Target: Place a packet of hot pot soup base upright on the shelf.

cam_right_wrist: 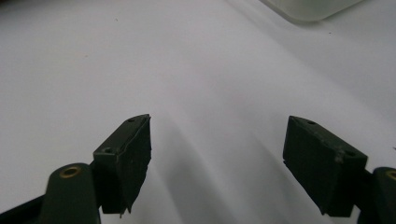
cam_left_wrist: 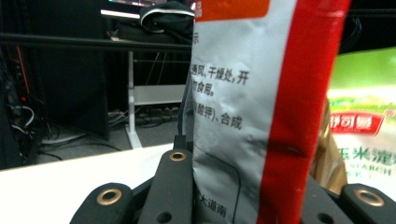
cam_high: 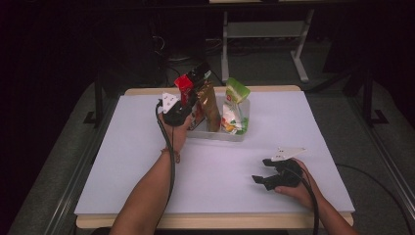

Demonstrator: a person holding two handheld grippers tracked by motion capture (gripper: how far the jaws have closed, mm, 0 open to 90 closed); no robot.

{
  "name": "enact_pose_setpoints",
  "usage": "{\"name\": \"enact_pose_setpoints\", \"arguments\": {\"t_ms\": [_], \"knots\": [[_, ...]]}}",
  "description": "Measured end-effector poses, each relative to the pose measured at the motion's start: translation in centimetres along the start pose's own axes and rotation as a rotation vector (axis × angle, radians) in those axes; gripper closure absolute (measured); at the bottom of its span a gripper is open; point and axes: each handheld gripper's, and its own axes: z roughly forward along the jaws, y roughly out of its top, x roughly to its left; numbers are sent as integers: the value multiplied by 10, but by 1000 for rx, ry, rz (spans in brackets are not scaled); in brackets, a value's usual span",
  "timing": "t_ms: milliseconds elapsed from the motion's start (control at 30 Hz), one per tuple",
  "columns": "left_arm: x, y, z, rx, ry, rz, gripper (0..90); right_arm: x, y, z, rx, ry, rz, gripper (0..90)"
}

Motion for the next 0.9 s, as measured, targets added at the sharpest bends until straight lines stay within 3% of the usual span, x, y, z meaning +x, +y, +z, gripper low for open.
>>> {"name": "enact_pose_setpoints", "arguments": {"t_ms": [133, 267, 600, 900], "knots": [[1, -10, -2, 17, 4, 12, 793, 1, 1, 1, 3, 2, -9, 231], [-3, -9, -3, 39, -3, 51, 785, 1, 1, 2, 8, 1, -4, 231], [1, -9, -4, 74, 1, 71, 758, 2, 2, -2, -12, -9, -17, 231], [0, -2, -8, 115, -21, 94, 699, 5, 5, -7, -38, -56, -63, 238]]}}
